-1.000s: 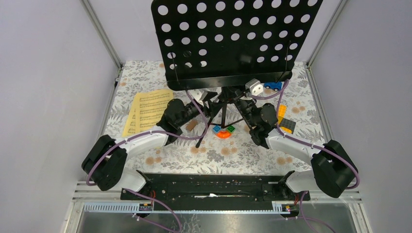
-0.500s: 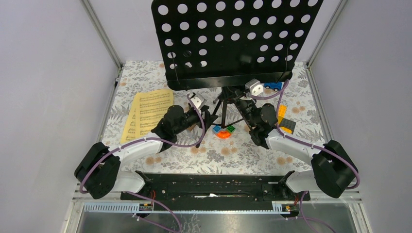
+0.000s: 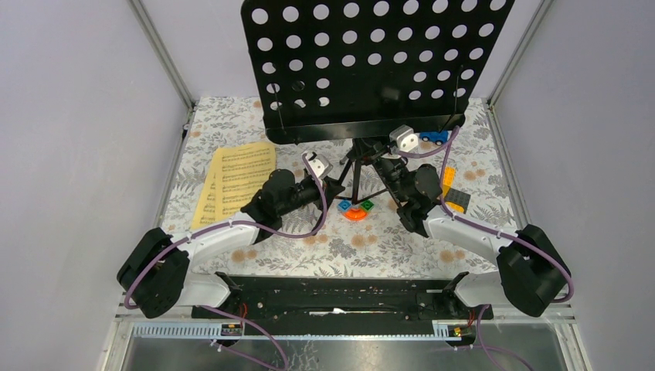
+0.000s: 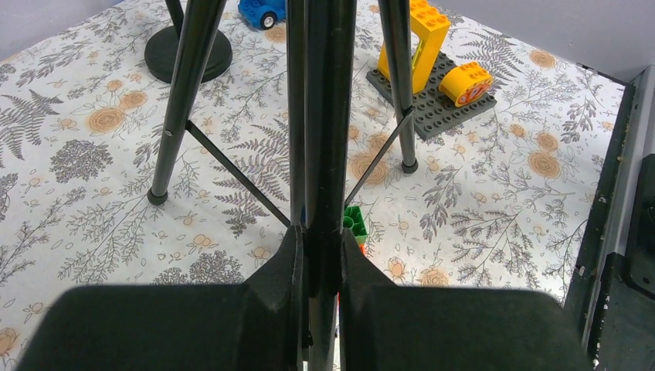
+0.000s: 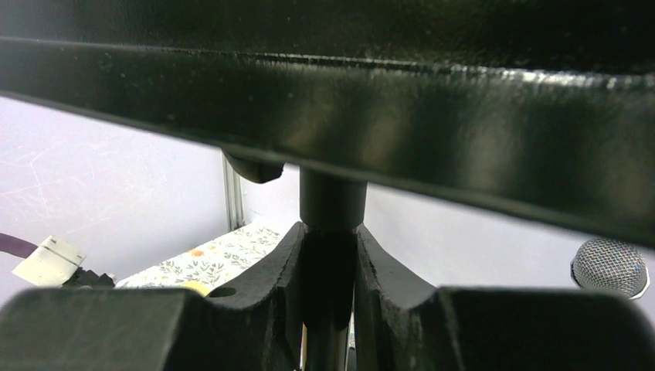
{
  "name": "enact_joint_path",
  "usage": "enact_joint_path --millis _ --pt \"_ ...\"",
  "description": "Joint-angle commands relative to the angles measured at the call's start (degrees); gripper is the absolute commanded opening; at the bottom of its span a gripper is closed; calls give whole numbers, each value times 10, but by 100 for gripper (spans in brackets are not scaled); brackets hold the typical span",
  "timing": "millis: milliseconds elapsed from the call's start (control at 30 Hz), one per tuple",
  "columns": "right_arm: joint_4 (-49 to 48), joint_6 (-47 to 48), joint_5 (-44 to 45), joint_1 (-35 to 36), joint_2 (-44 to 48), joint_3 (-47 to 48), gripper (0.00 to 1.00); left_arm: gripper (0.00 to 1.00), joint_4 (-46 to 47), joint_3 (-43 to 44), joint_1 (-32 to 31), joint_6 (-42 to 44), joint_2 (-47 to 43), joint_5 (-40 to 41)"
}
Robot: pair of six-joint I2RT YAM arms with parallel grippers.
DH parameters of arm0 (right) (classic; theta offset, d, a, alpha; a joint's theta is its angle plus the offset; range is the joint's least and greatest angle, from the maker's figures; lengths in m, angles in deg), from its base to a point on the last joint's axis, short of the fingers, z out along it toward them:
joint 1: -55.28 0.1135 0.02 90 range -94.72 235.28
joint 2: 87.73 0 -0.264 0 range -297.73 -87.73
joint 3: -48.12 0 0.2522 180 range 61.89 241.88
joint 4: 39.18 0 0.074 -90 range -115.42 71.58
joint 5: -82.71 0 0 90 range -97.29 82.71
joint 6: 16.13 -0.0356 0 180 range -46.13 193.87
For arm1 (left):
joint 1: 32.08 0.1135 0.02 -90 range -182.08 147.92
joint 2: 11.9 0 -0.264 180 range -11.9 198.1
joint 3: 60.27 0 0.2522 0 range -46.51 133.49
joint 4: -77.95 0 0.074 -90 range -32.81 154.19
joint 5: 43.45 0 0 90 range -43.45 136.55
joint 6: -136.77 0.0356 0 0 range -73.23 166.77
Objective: Pack up the instrument practice props
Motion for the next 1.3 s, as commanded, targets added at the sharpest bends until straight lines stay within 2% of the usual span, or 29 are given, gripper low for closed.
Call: enact_joint_path --millis 0,267,667,900,1133,1267 --pt "103 68 -33 12 6 -20 0 0 54 34 11 0 -6 7" --pt "170 86 -54 26 36 -14 0 0 172 63 11 6 6 10" --pt "336 92 -39 29 54 60 0 0 216 125 12 -12 18 22" --pt "376 47 -37 29 69 78 3 0 226 136 14 -14 28 39" --pt "358 32 -24 29 98 71 34 0 223 162 16 -24 47 27" --pt "331 29 -10 29 114 61 43 0 237 140 16 -35 50 25"
